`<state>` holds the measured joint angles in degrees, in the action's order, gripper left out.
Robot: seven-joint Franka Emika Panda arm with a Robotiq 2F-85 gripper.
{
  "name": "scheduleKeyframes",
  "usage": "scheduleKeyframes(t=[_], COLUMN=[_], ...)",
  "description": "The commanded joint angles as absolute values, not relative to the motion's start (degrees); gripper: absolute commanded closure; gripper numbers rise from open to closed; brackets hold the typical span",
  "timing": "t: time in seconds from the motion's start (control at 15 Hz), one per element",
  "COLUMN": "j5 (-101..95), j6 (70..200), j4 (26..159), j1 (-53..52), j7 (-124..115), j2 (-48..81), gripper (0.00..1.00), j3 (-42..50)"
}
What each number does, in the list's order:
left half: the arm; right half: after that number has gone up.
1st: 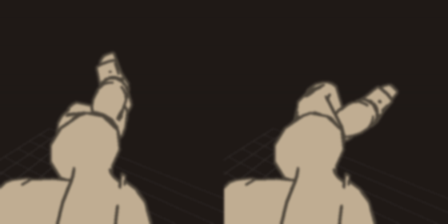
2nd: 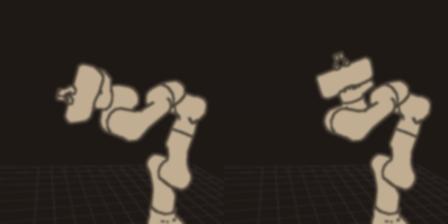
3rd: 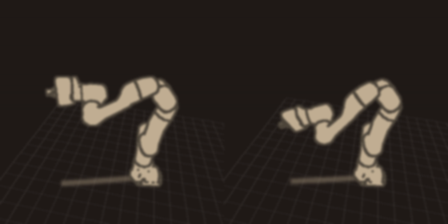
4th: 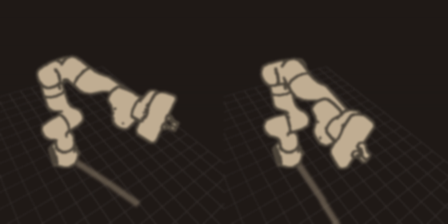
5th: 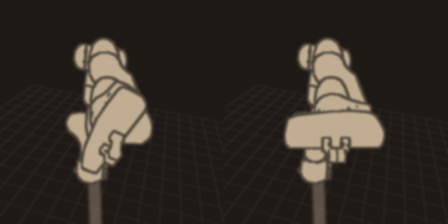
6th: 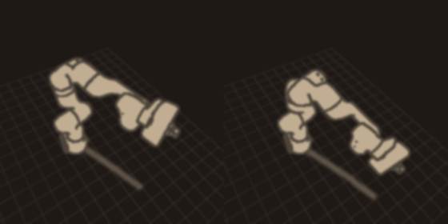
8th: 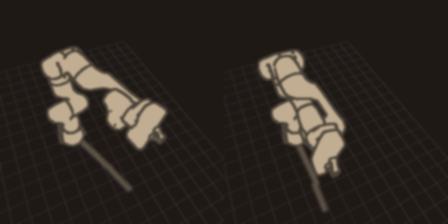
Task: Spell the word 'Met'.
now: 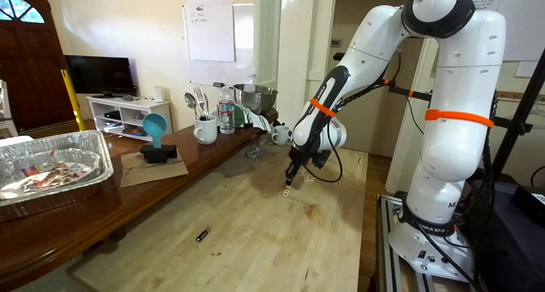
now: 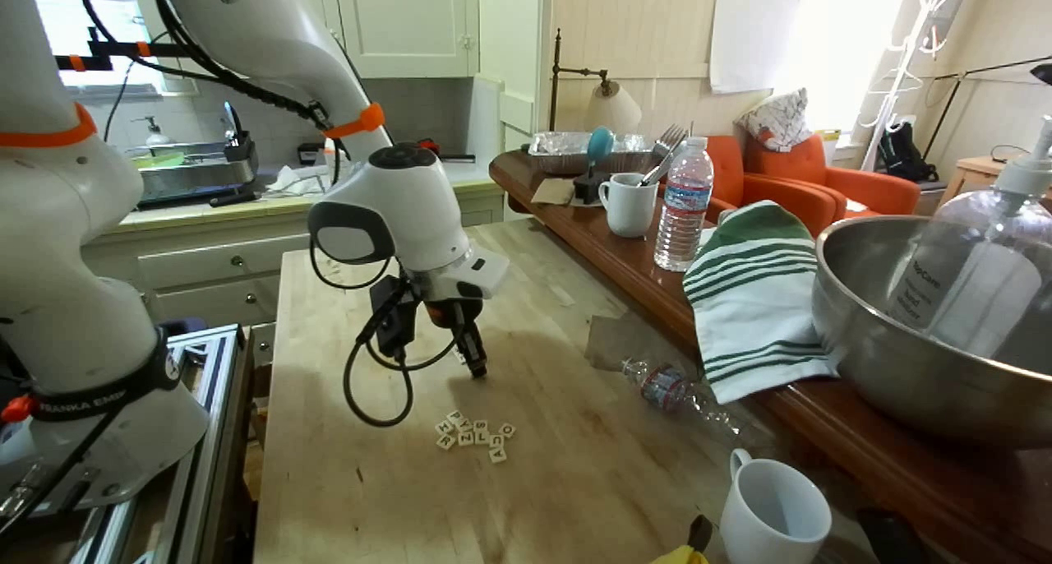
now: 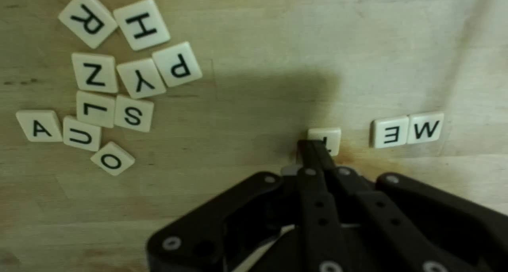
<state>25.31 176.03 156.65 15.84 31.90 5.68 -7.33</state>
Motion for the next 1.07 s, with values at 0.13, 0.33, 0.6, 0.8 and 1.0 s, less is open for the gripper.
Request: scheduleKeyframes(t=[0.13, 0.33, 0.6, 0.8, 1.0], j5=[26.0, 26.0, 26.0, 25.9, 25.9], j6=[177.7, 177.8, 177.8, 177.8, 177.9], j4=[158.1, 158.3, 158.2, 157.4, 157.4], j1=[15.6, 15.5, 15.4, 15.2, 15.1], j7=[33.0, 33.5, 34.1, 34.5, 34.9], j2=[6.7, 6.6, 6.8, 7.6, 7.6], gripper=[1.00, 1.00, 1.00, 1.00, 1.00], j3=[-8.6, -9.0, -9.4, -9.2, -9.2])
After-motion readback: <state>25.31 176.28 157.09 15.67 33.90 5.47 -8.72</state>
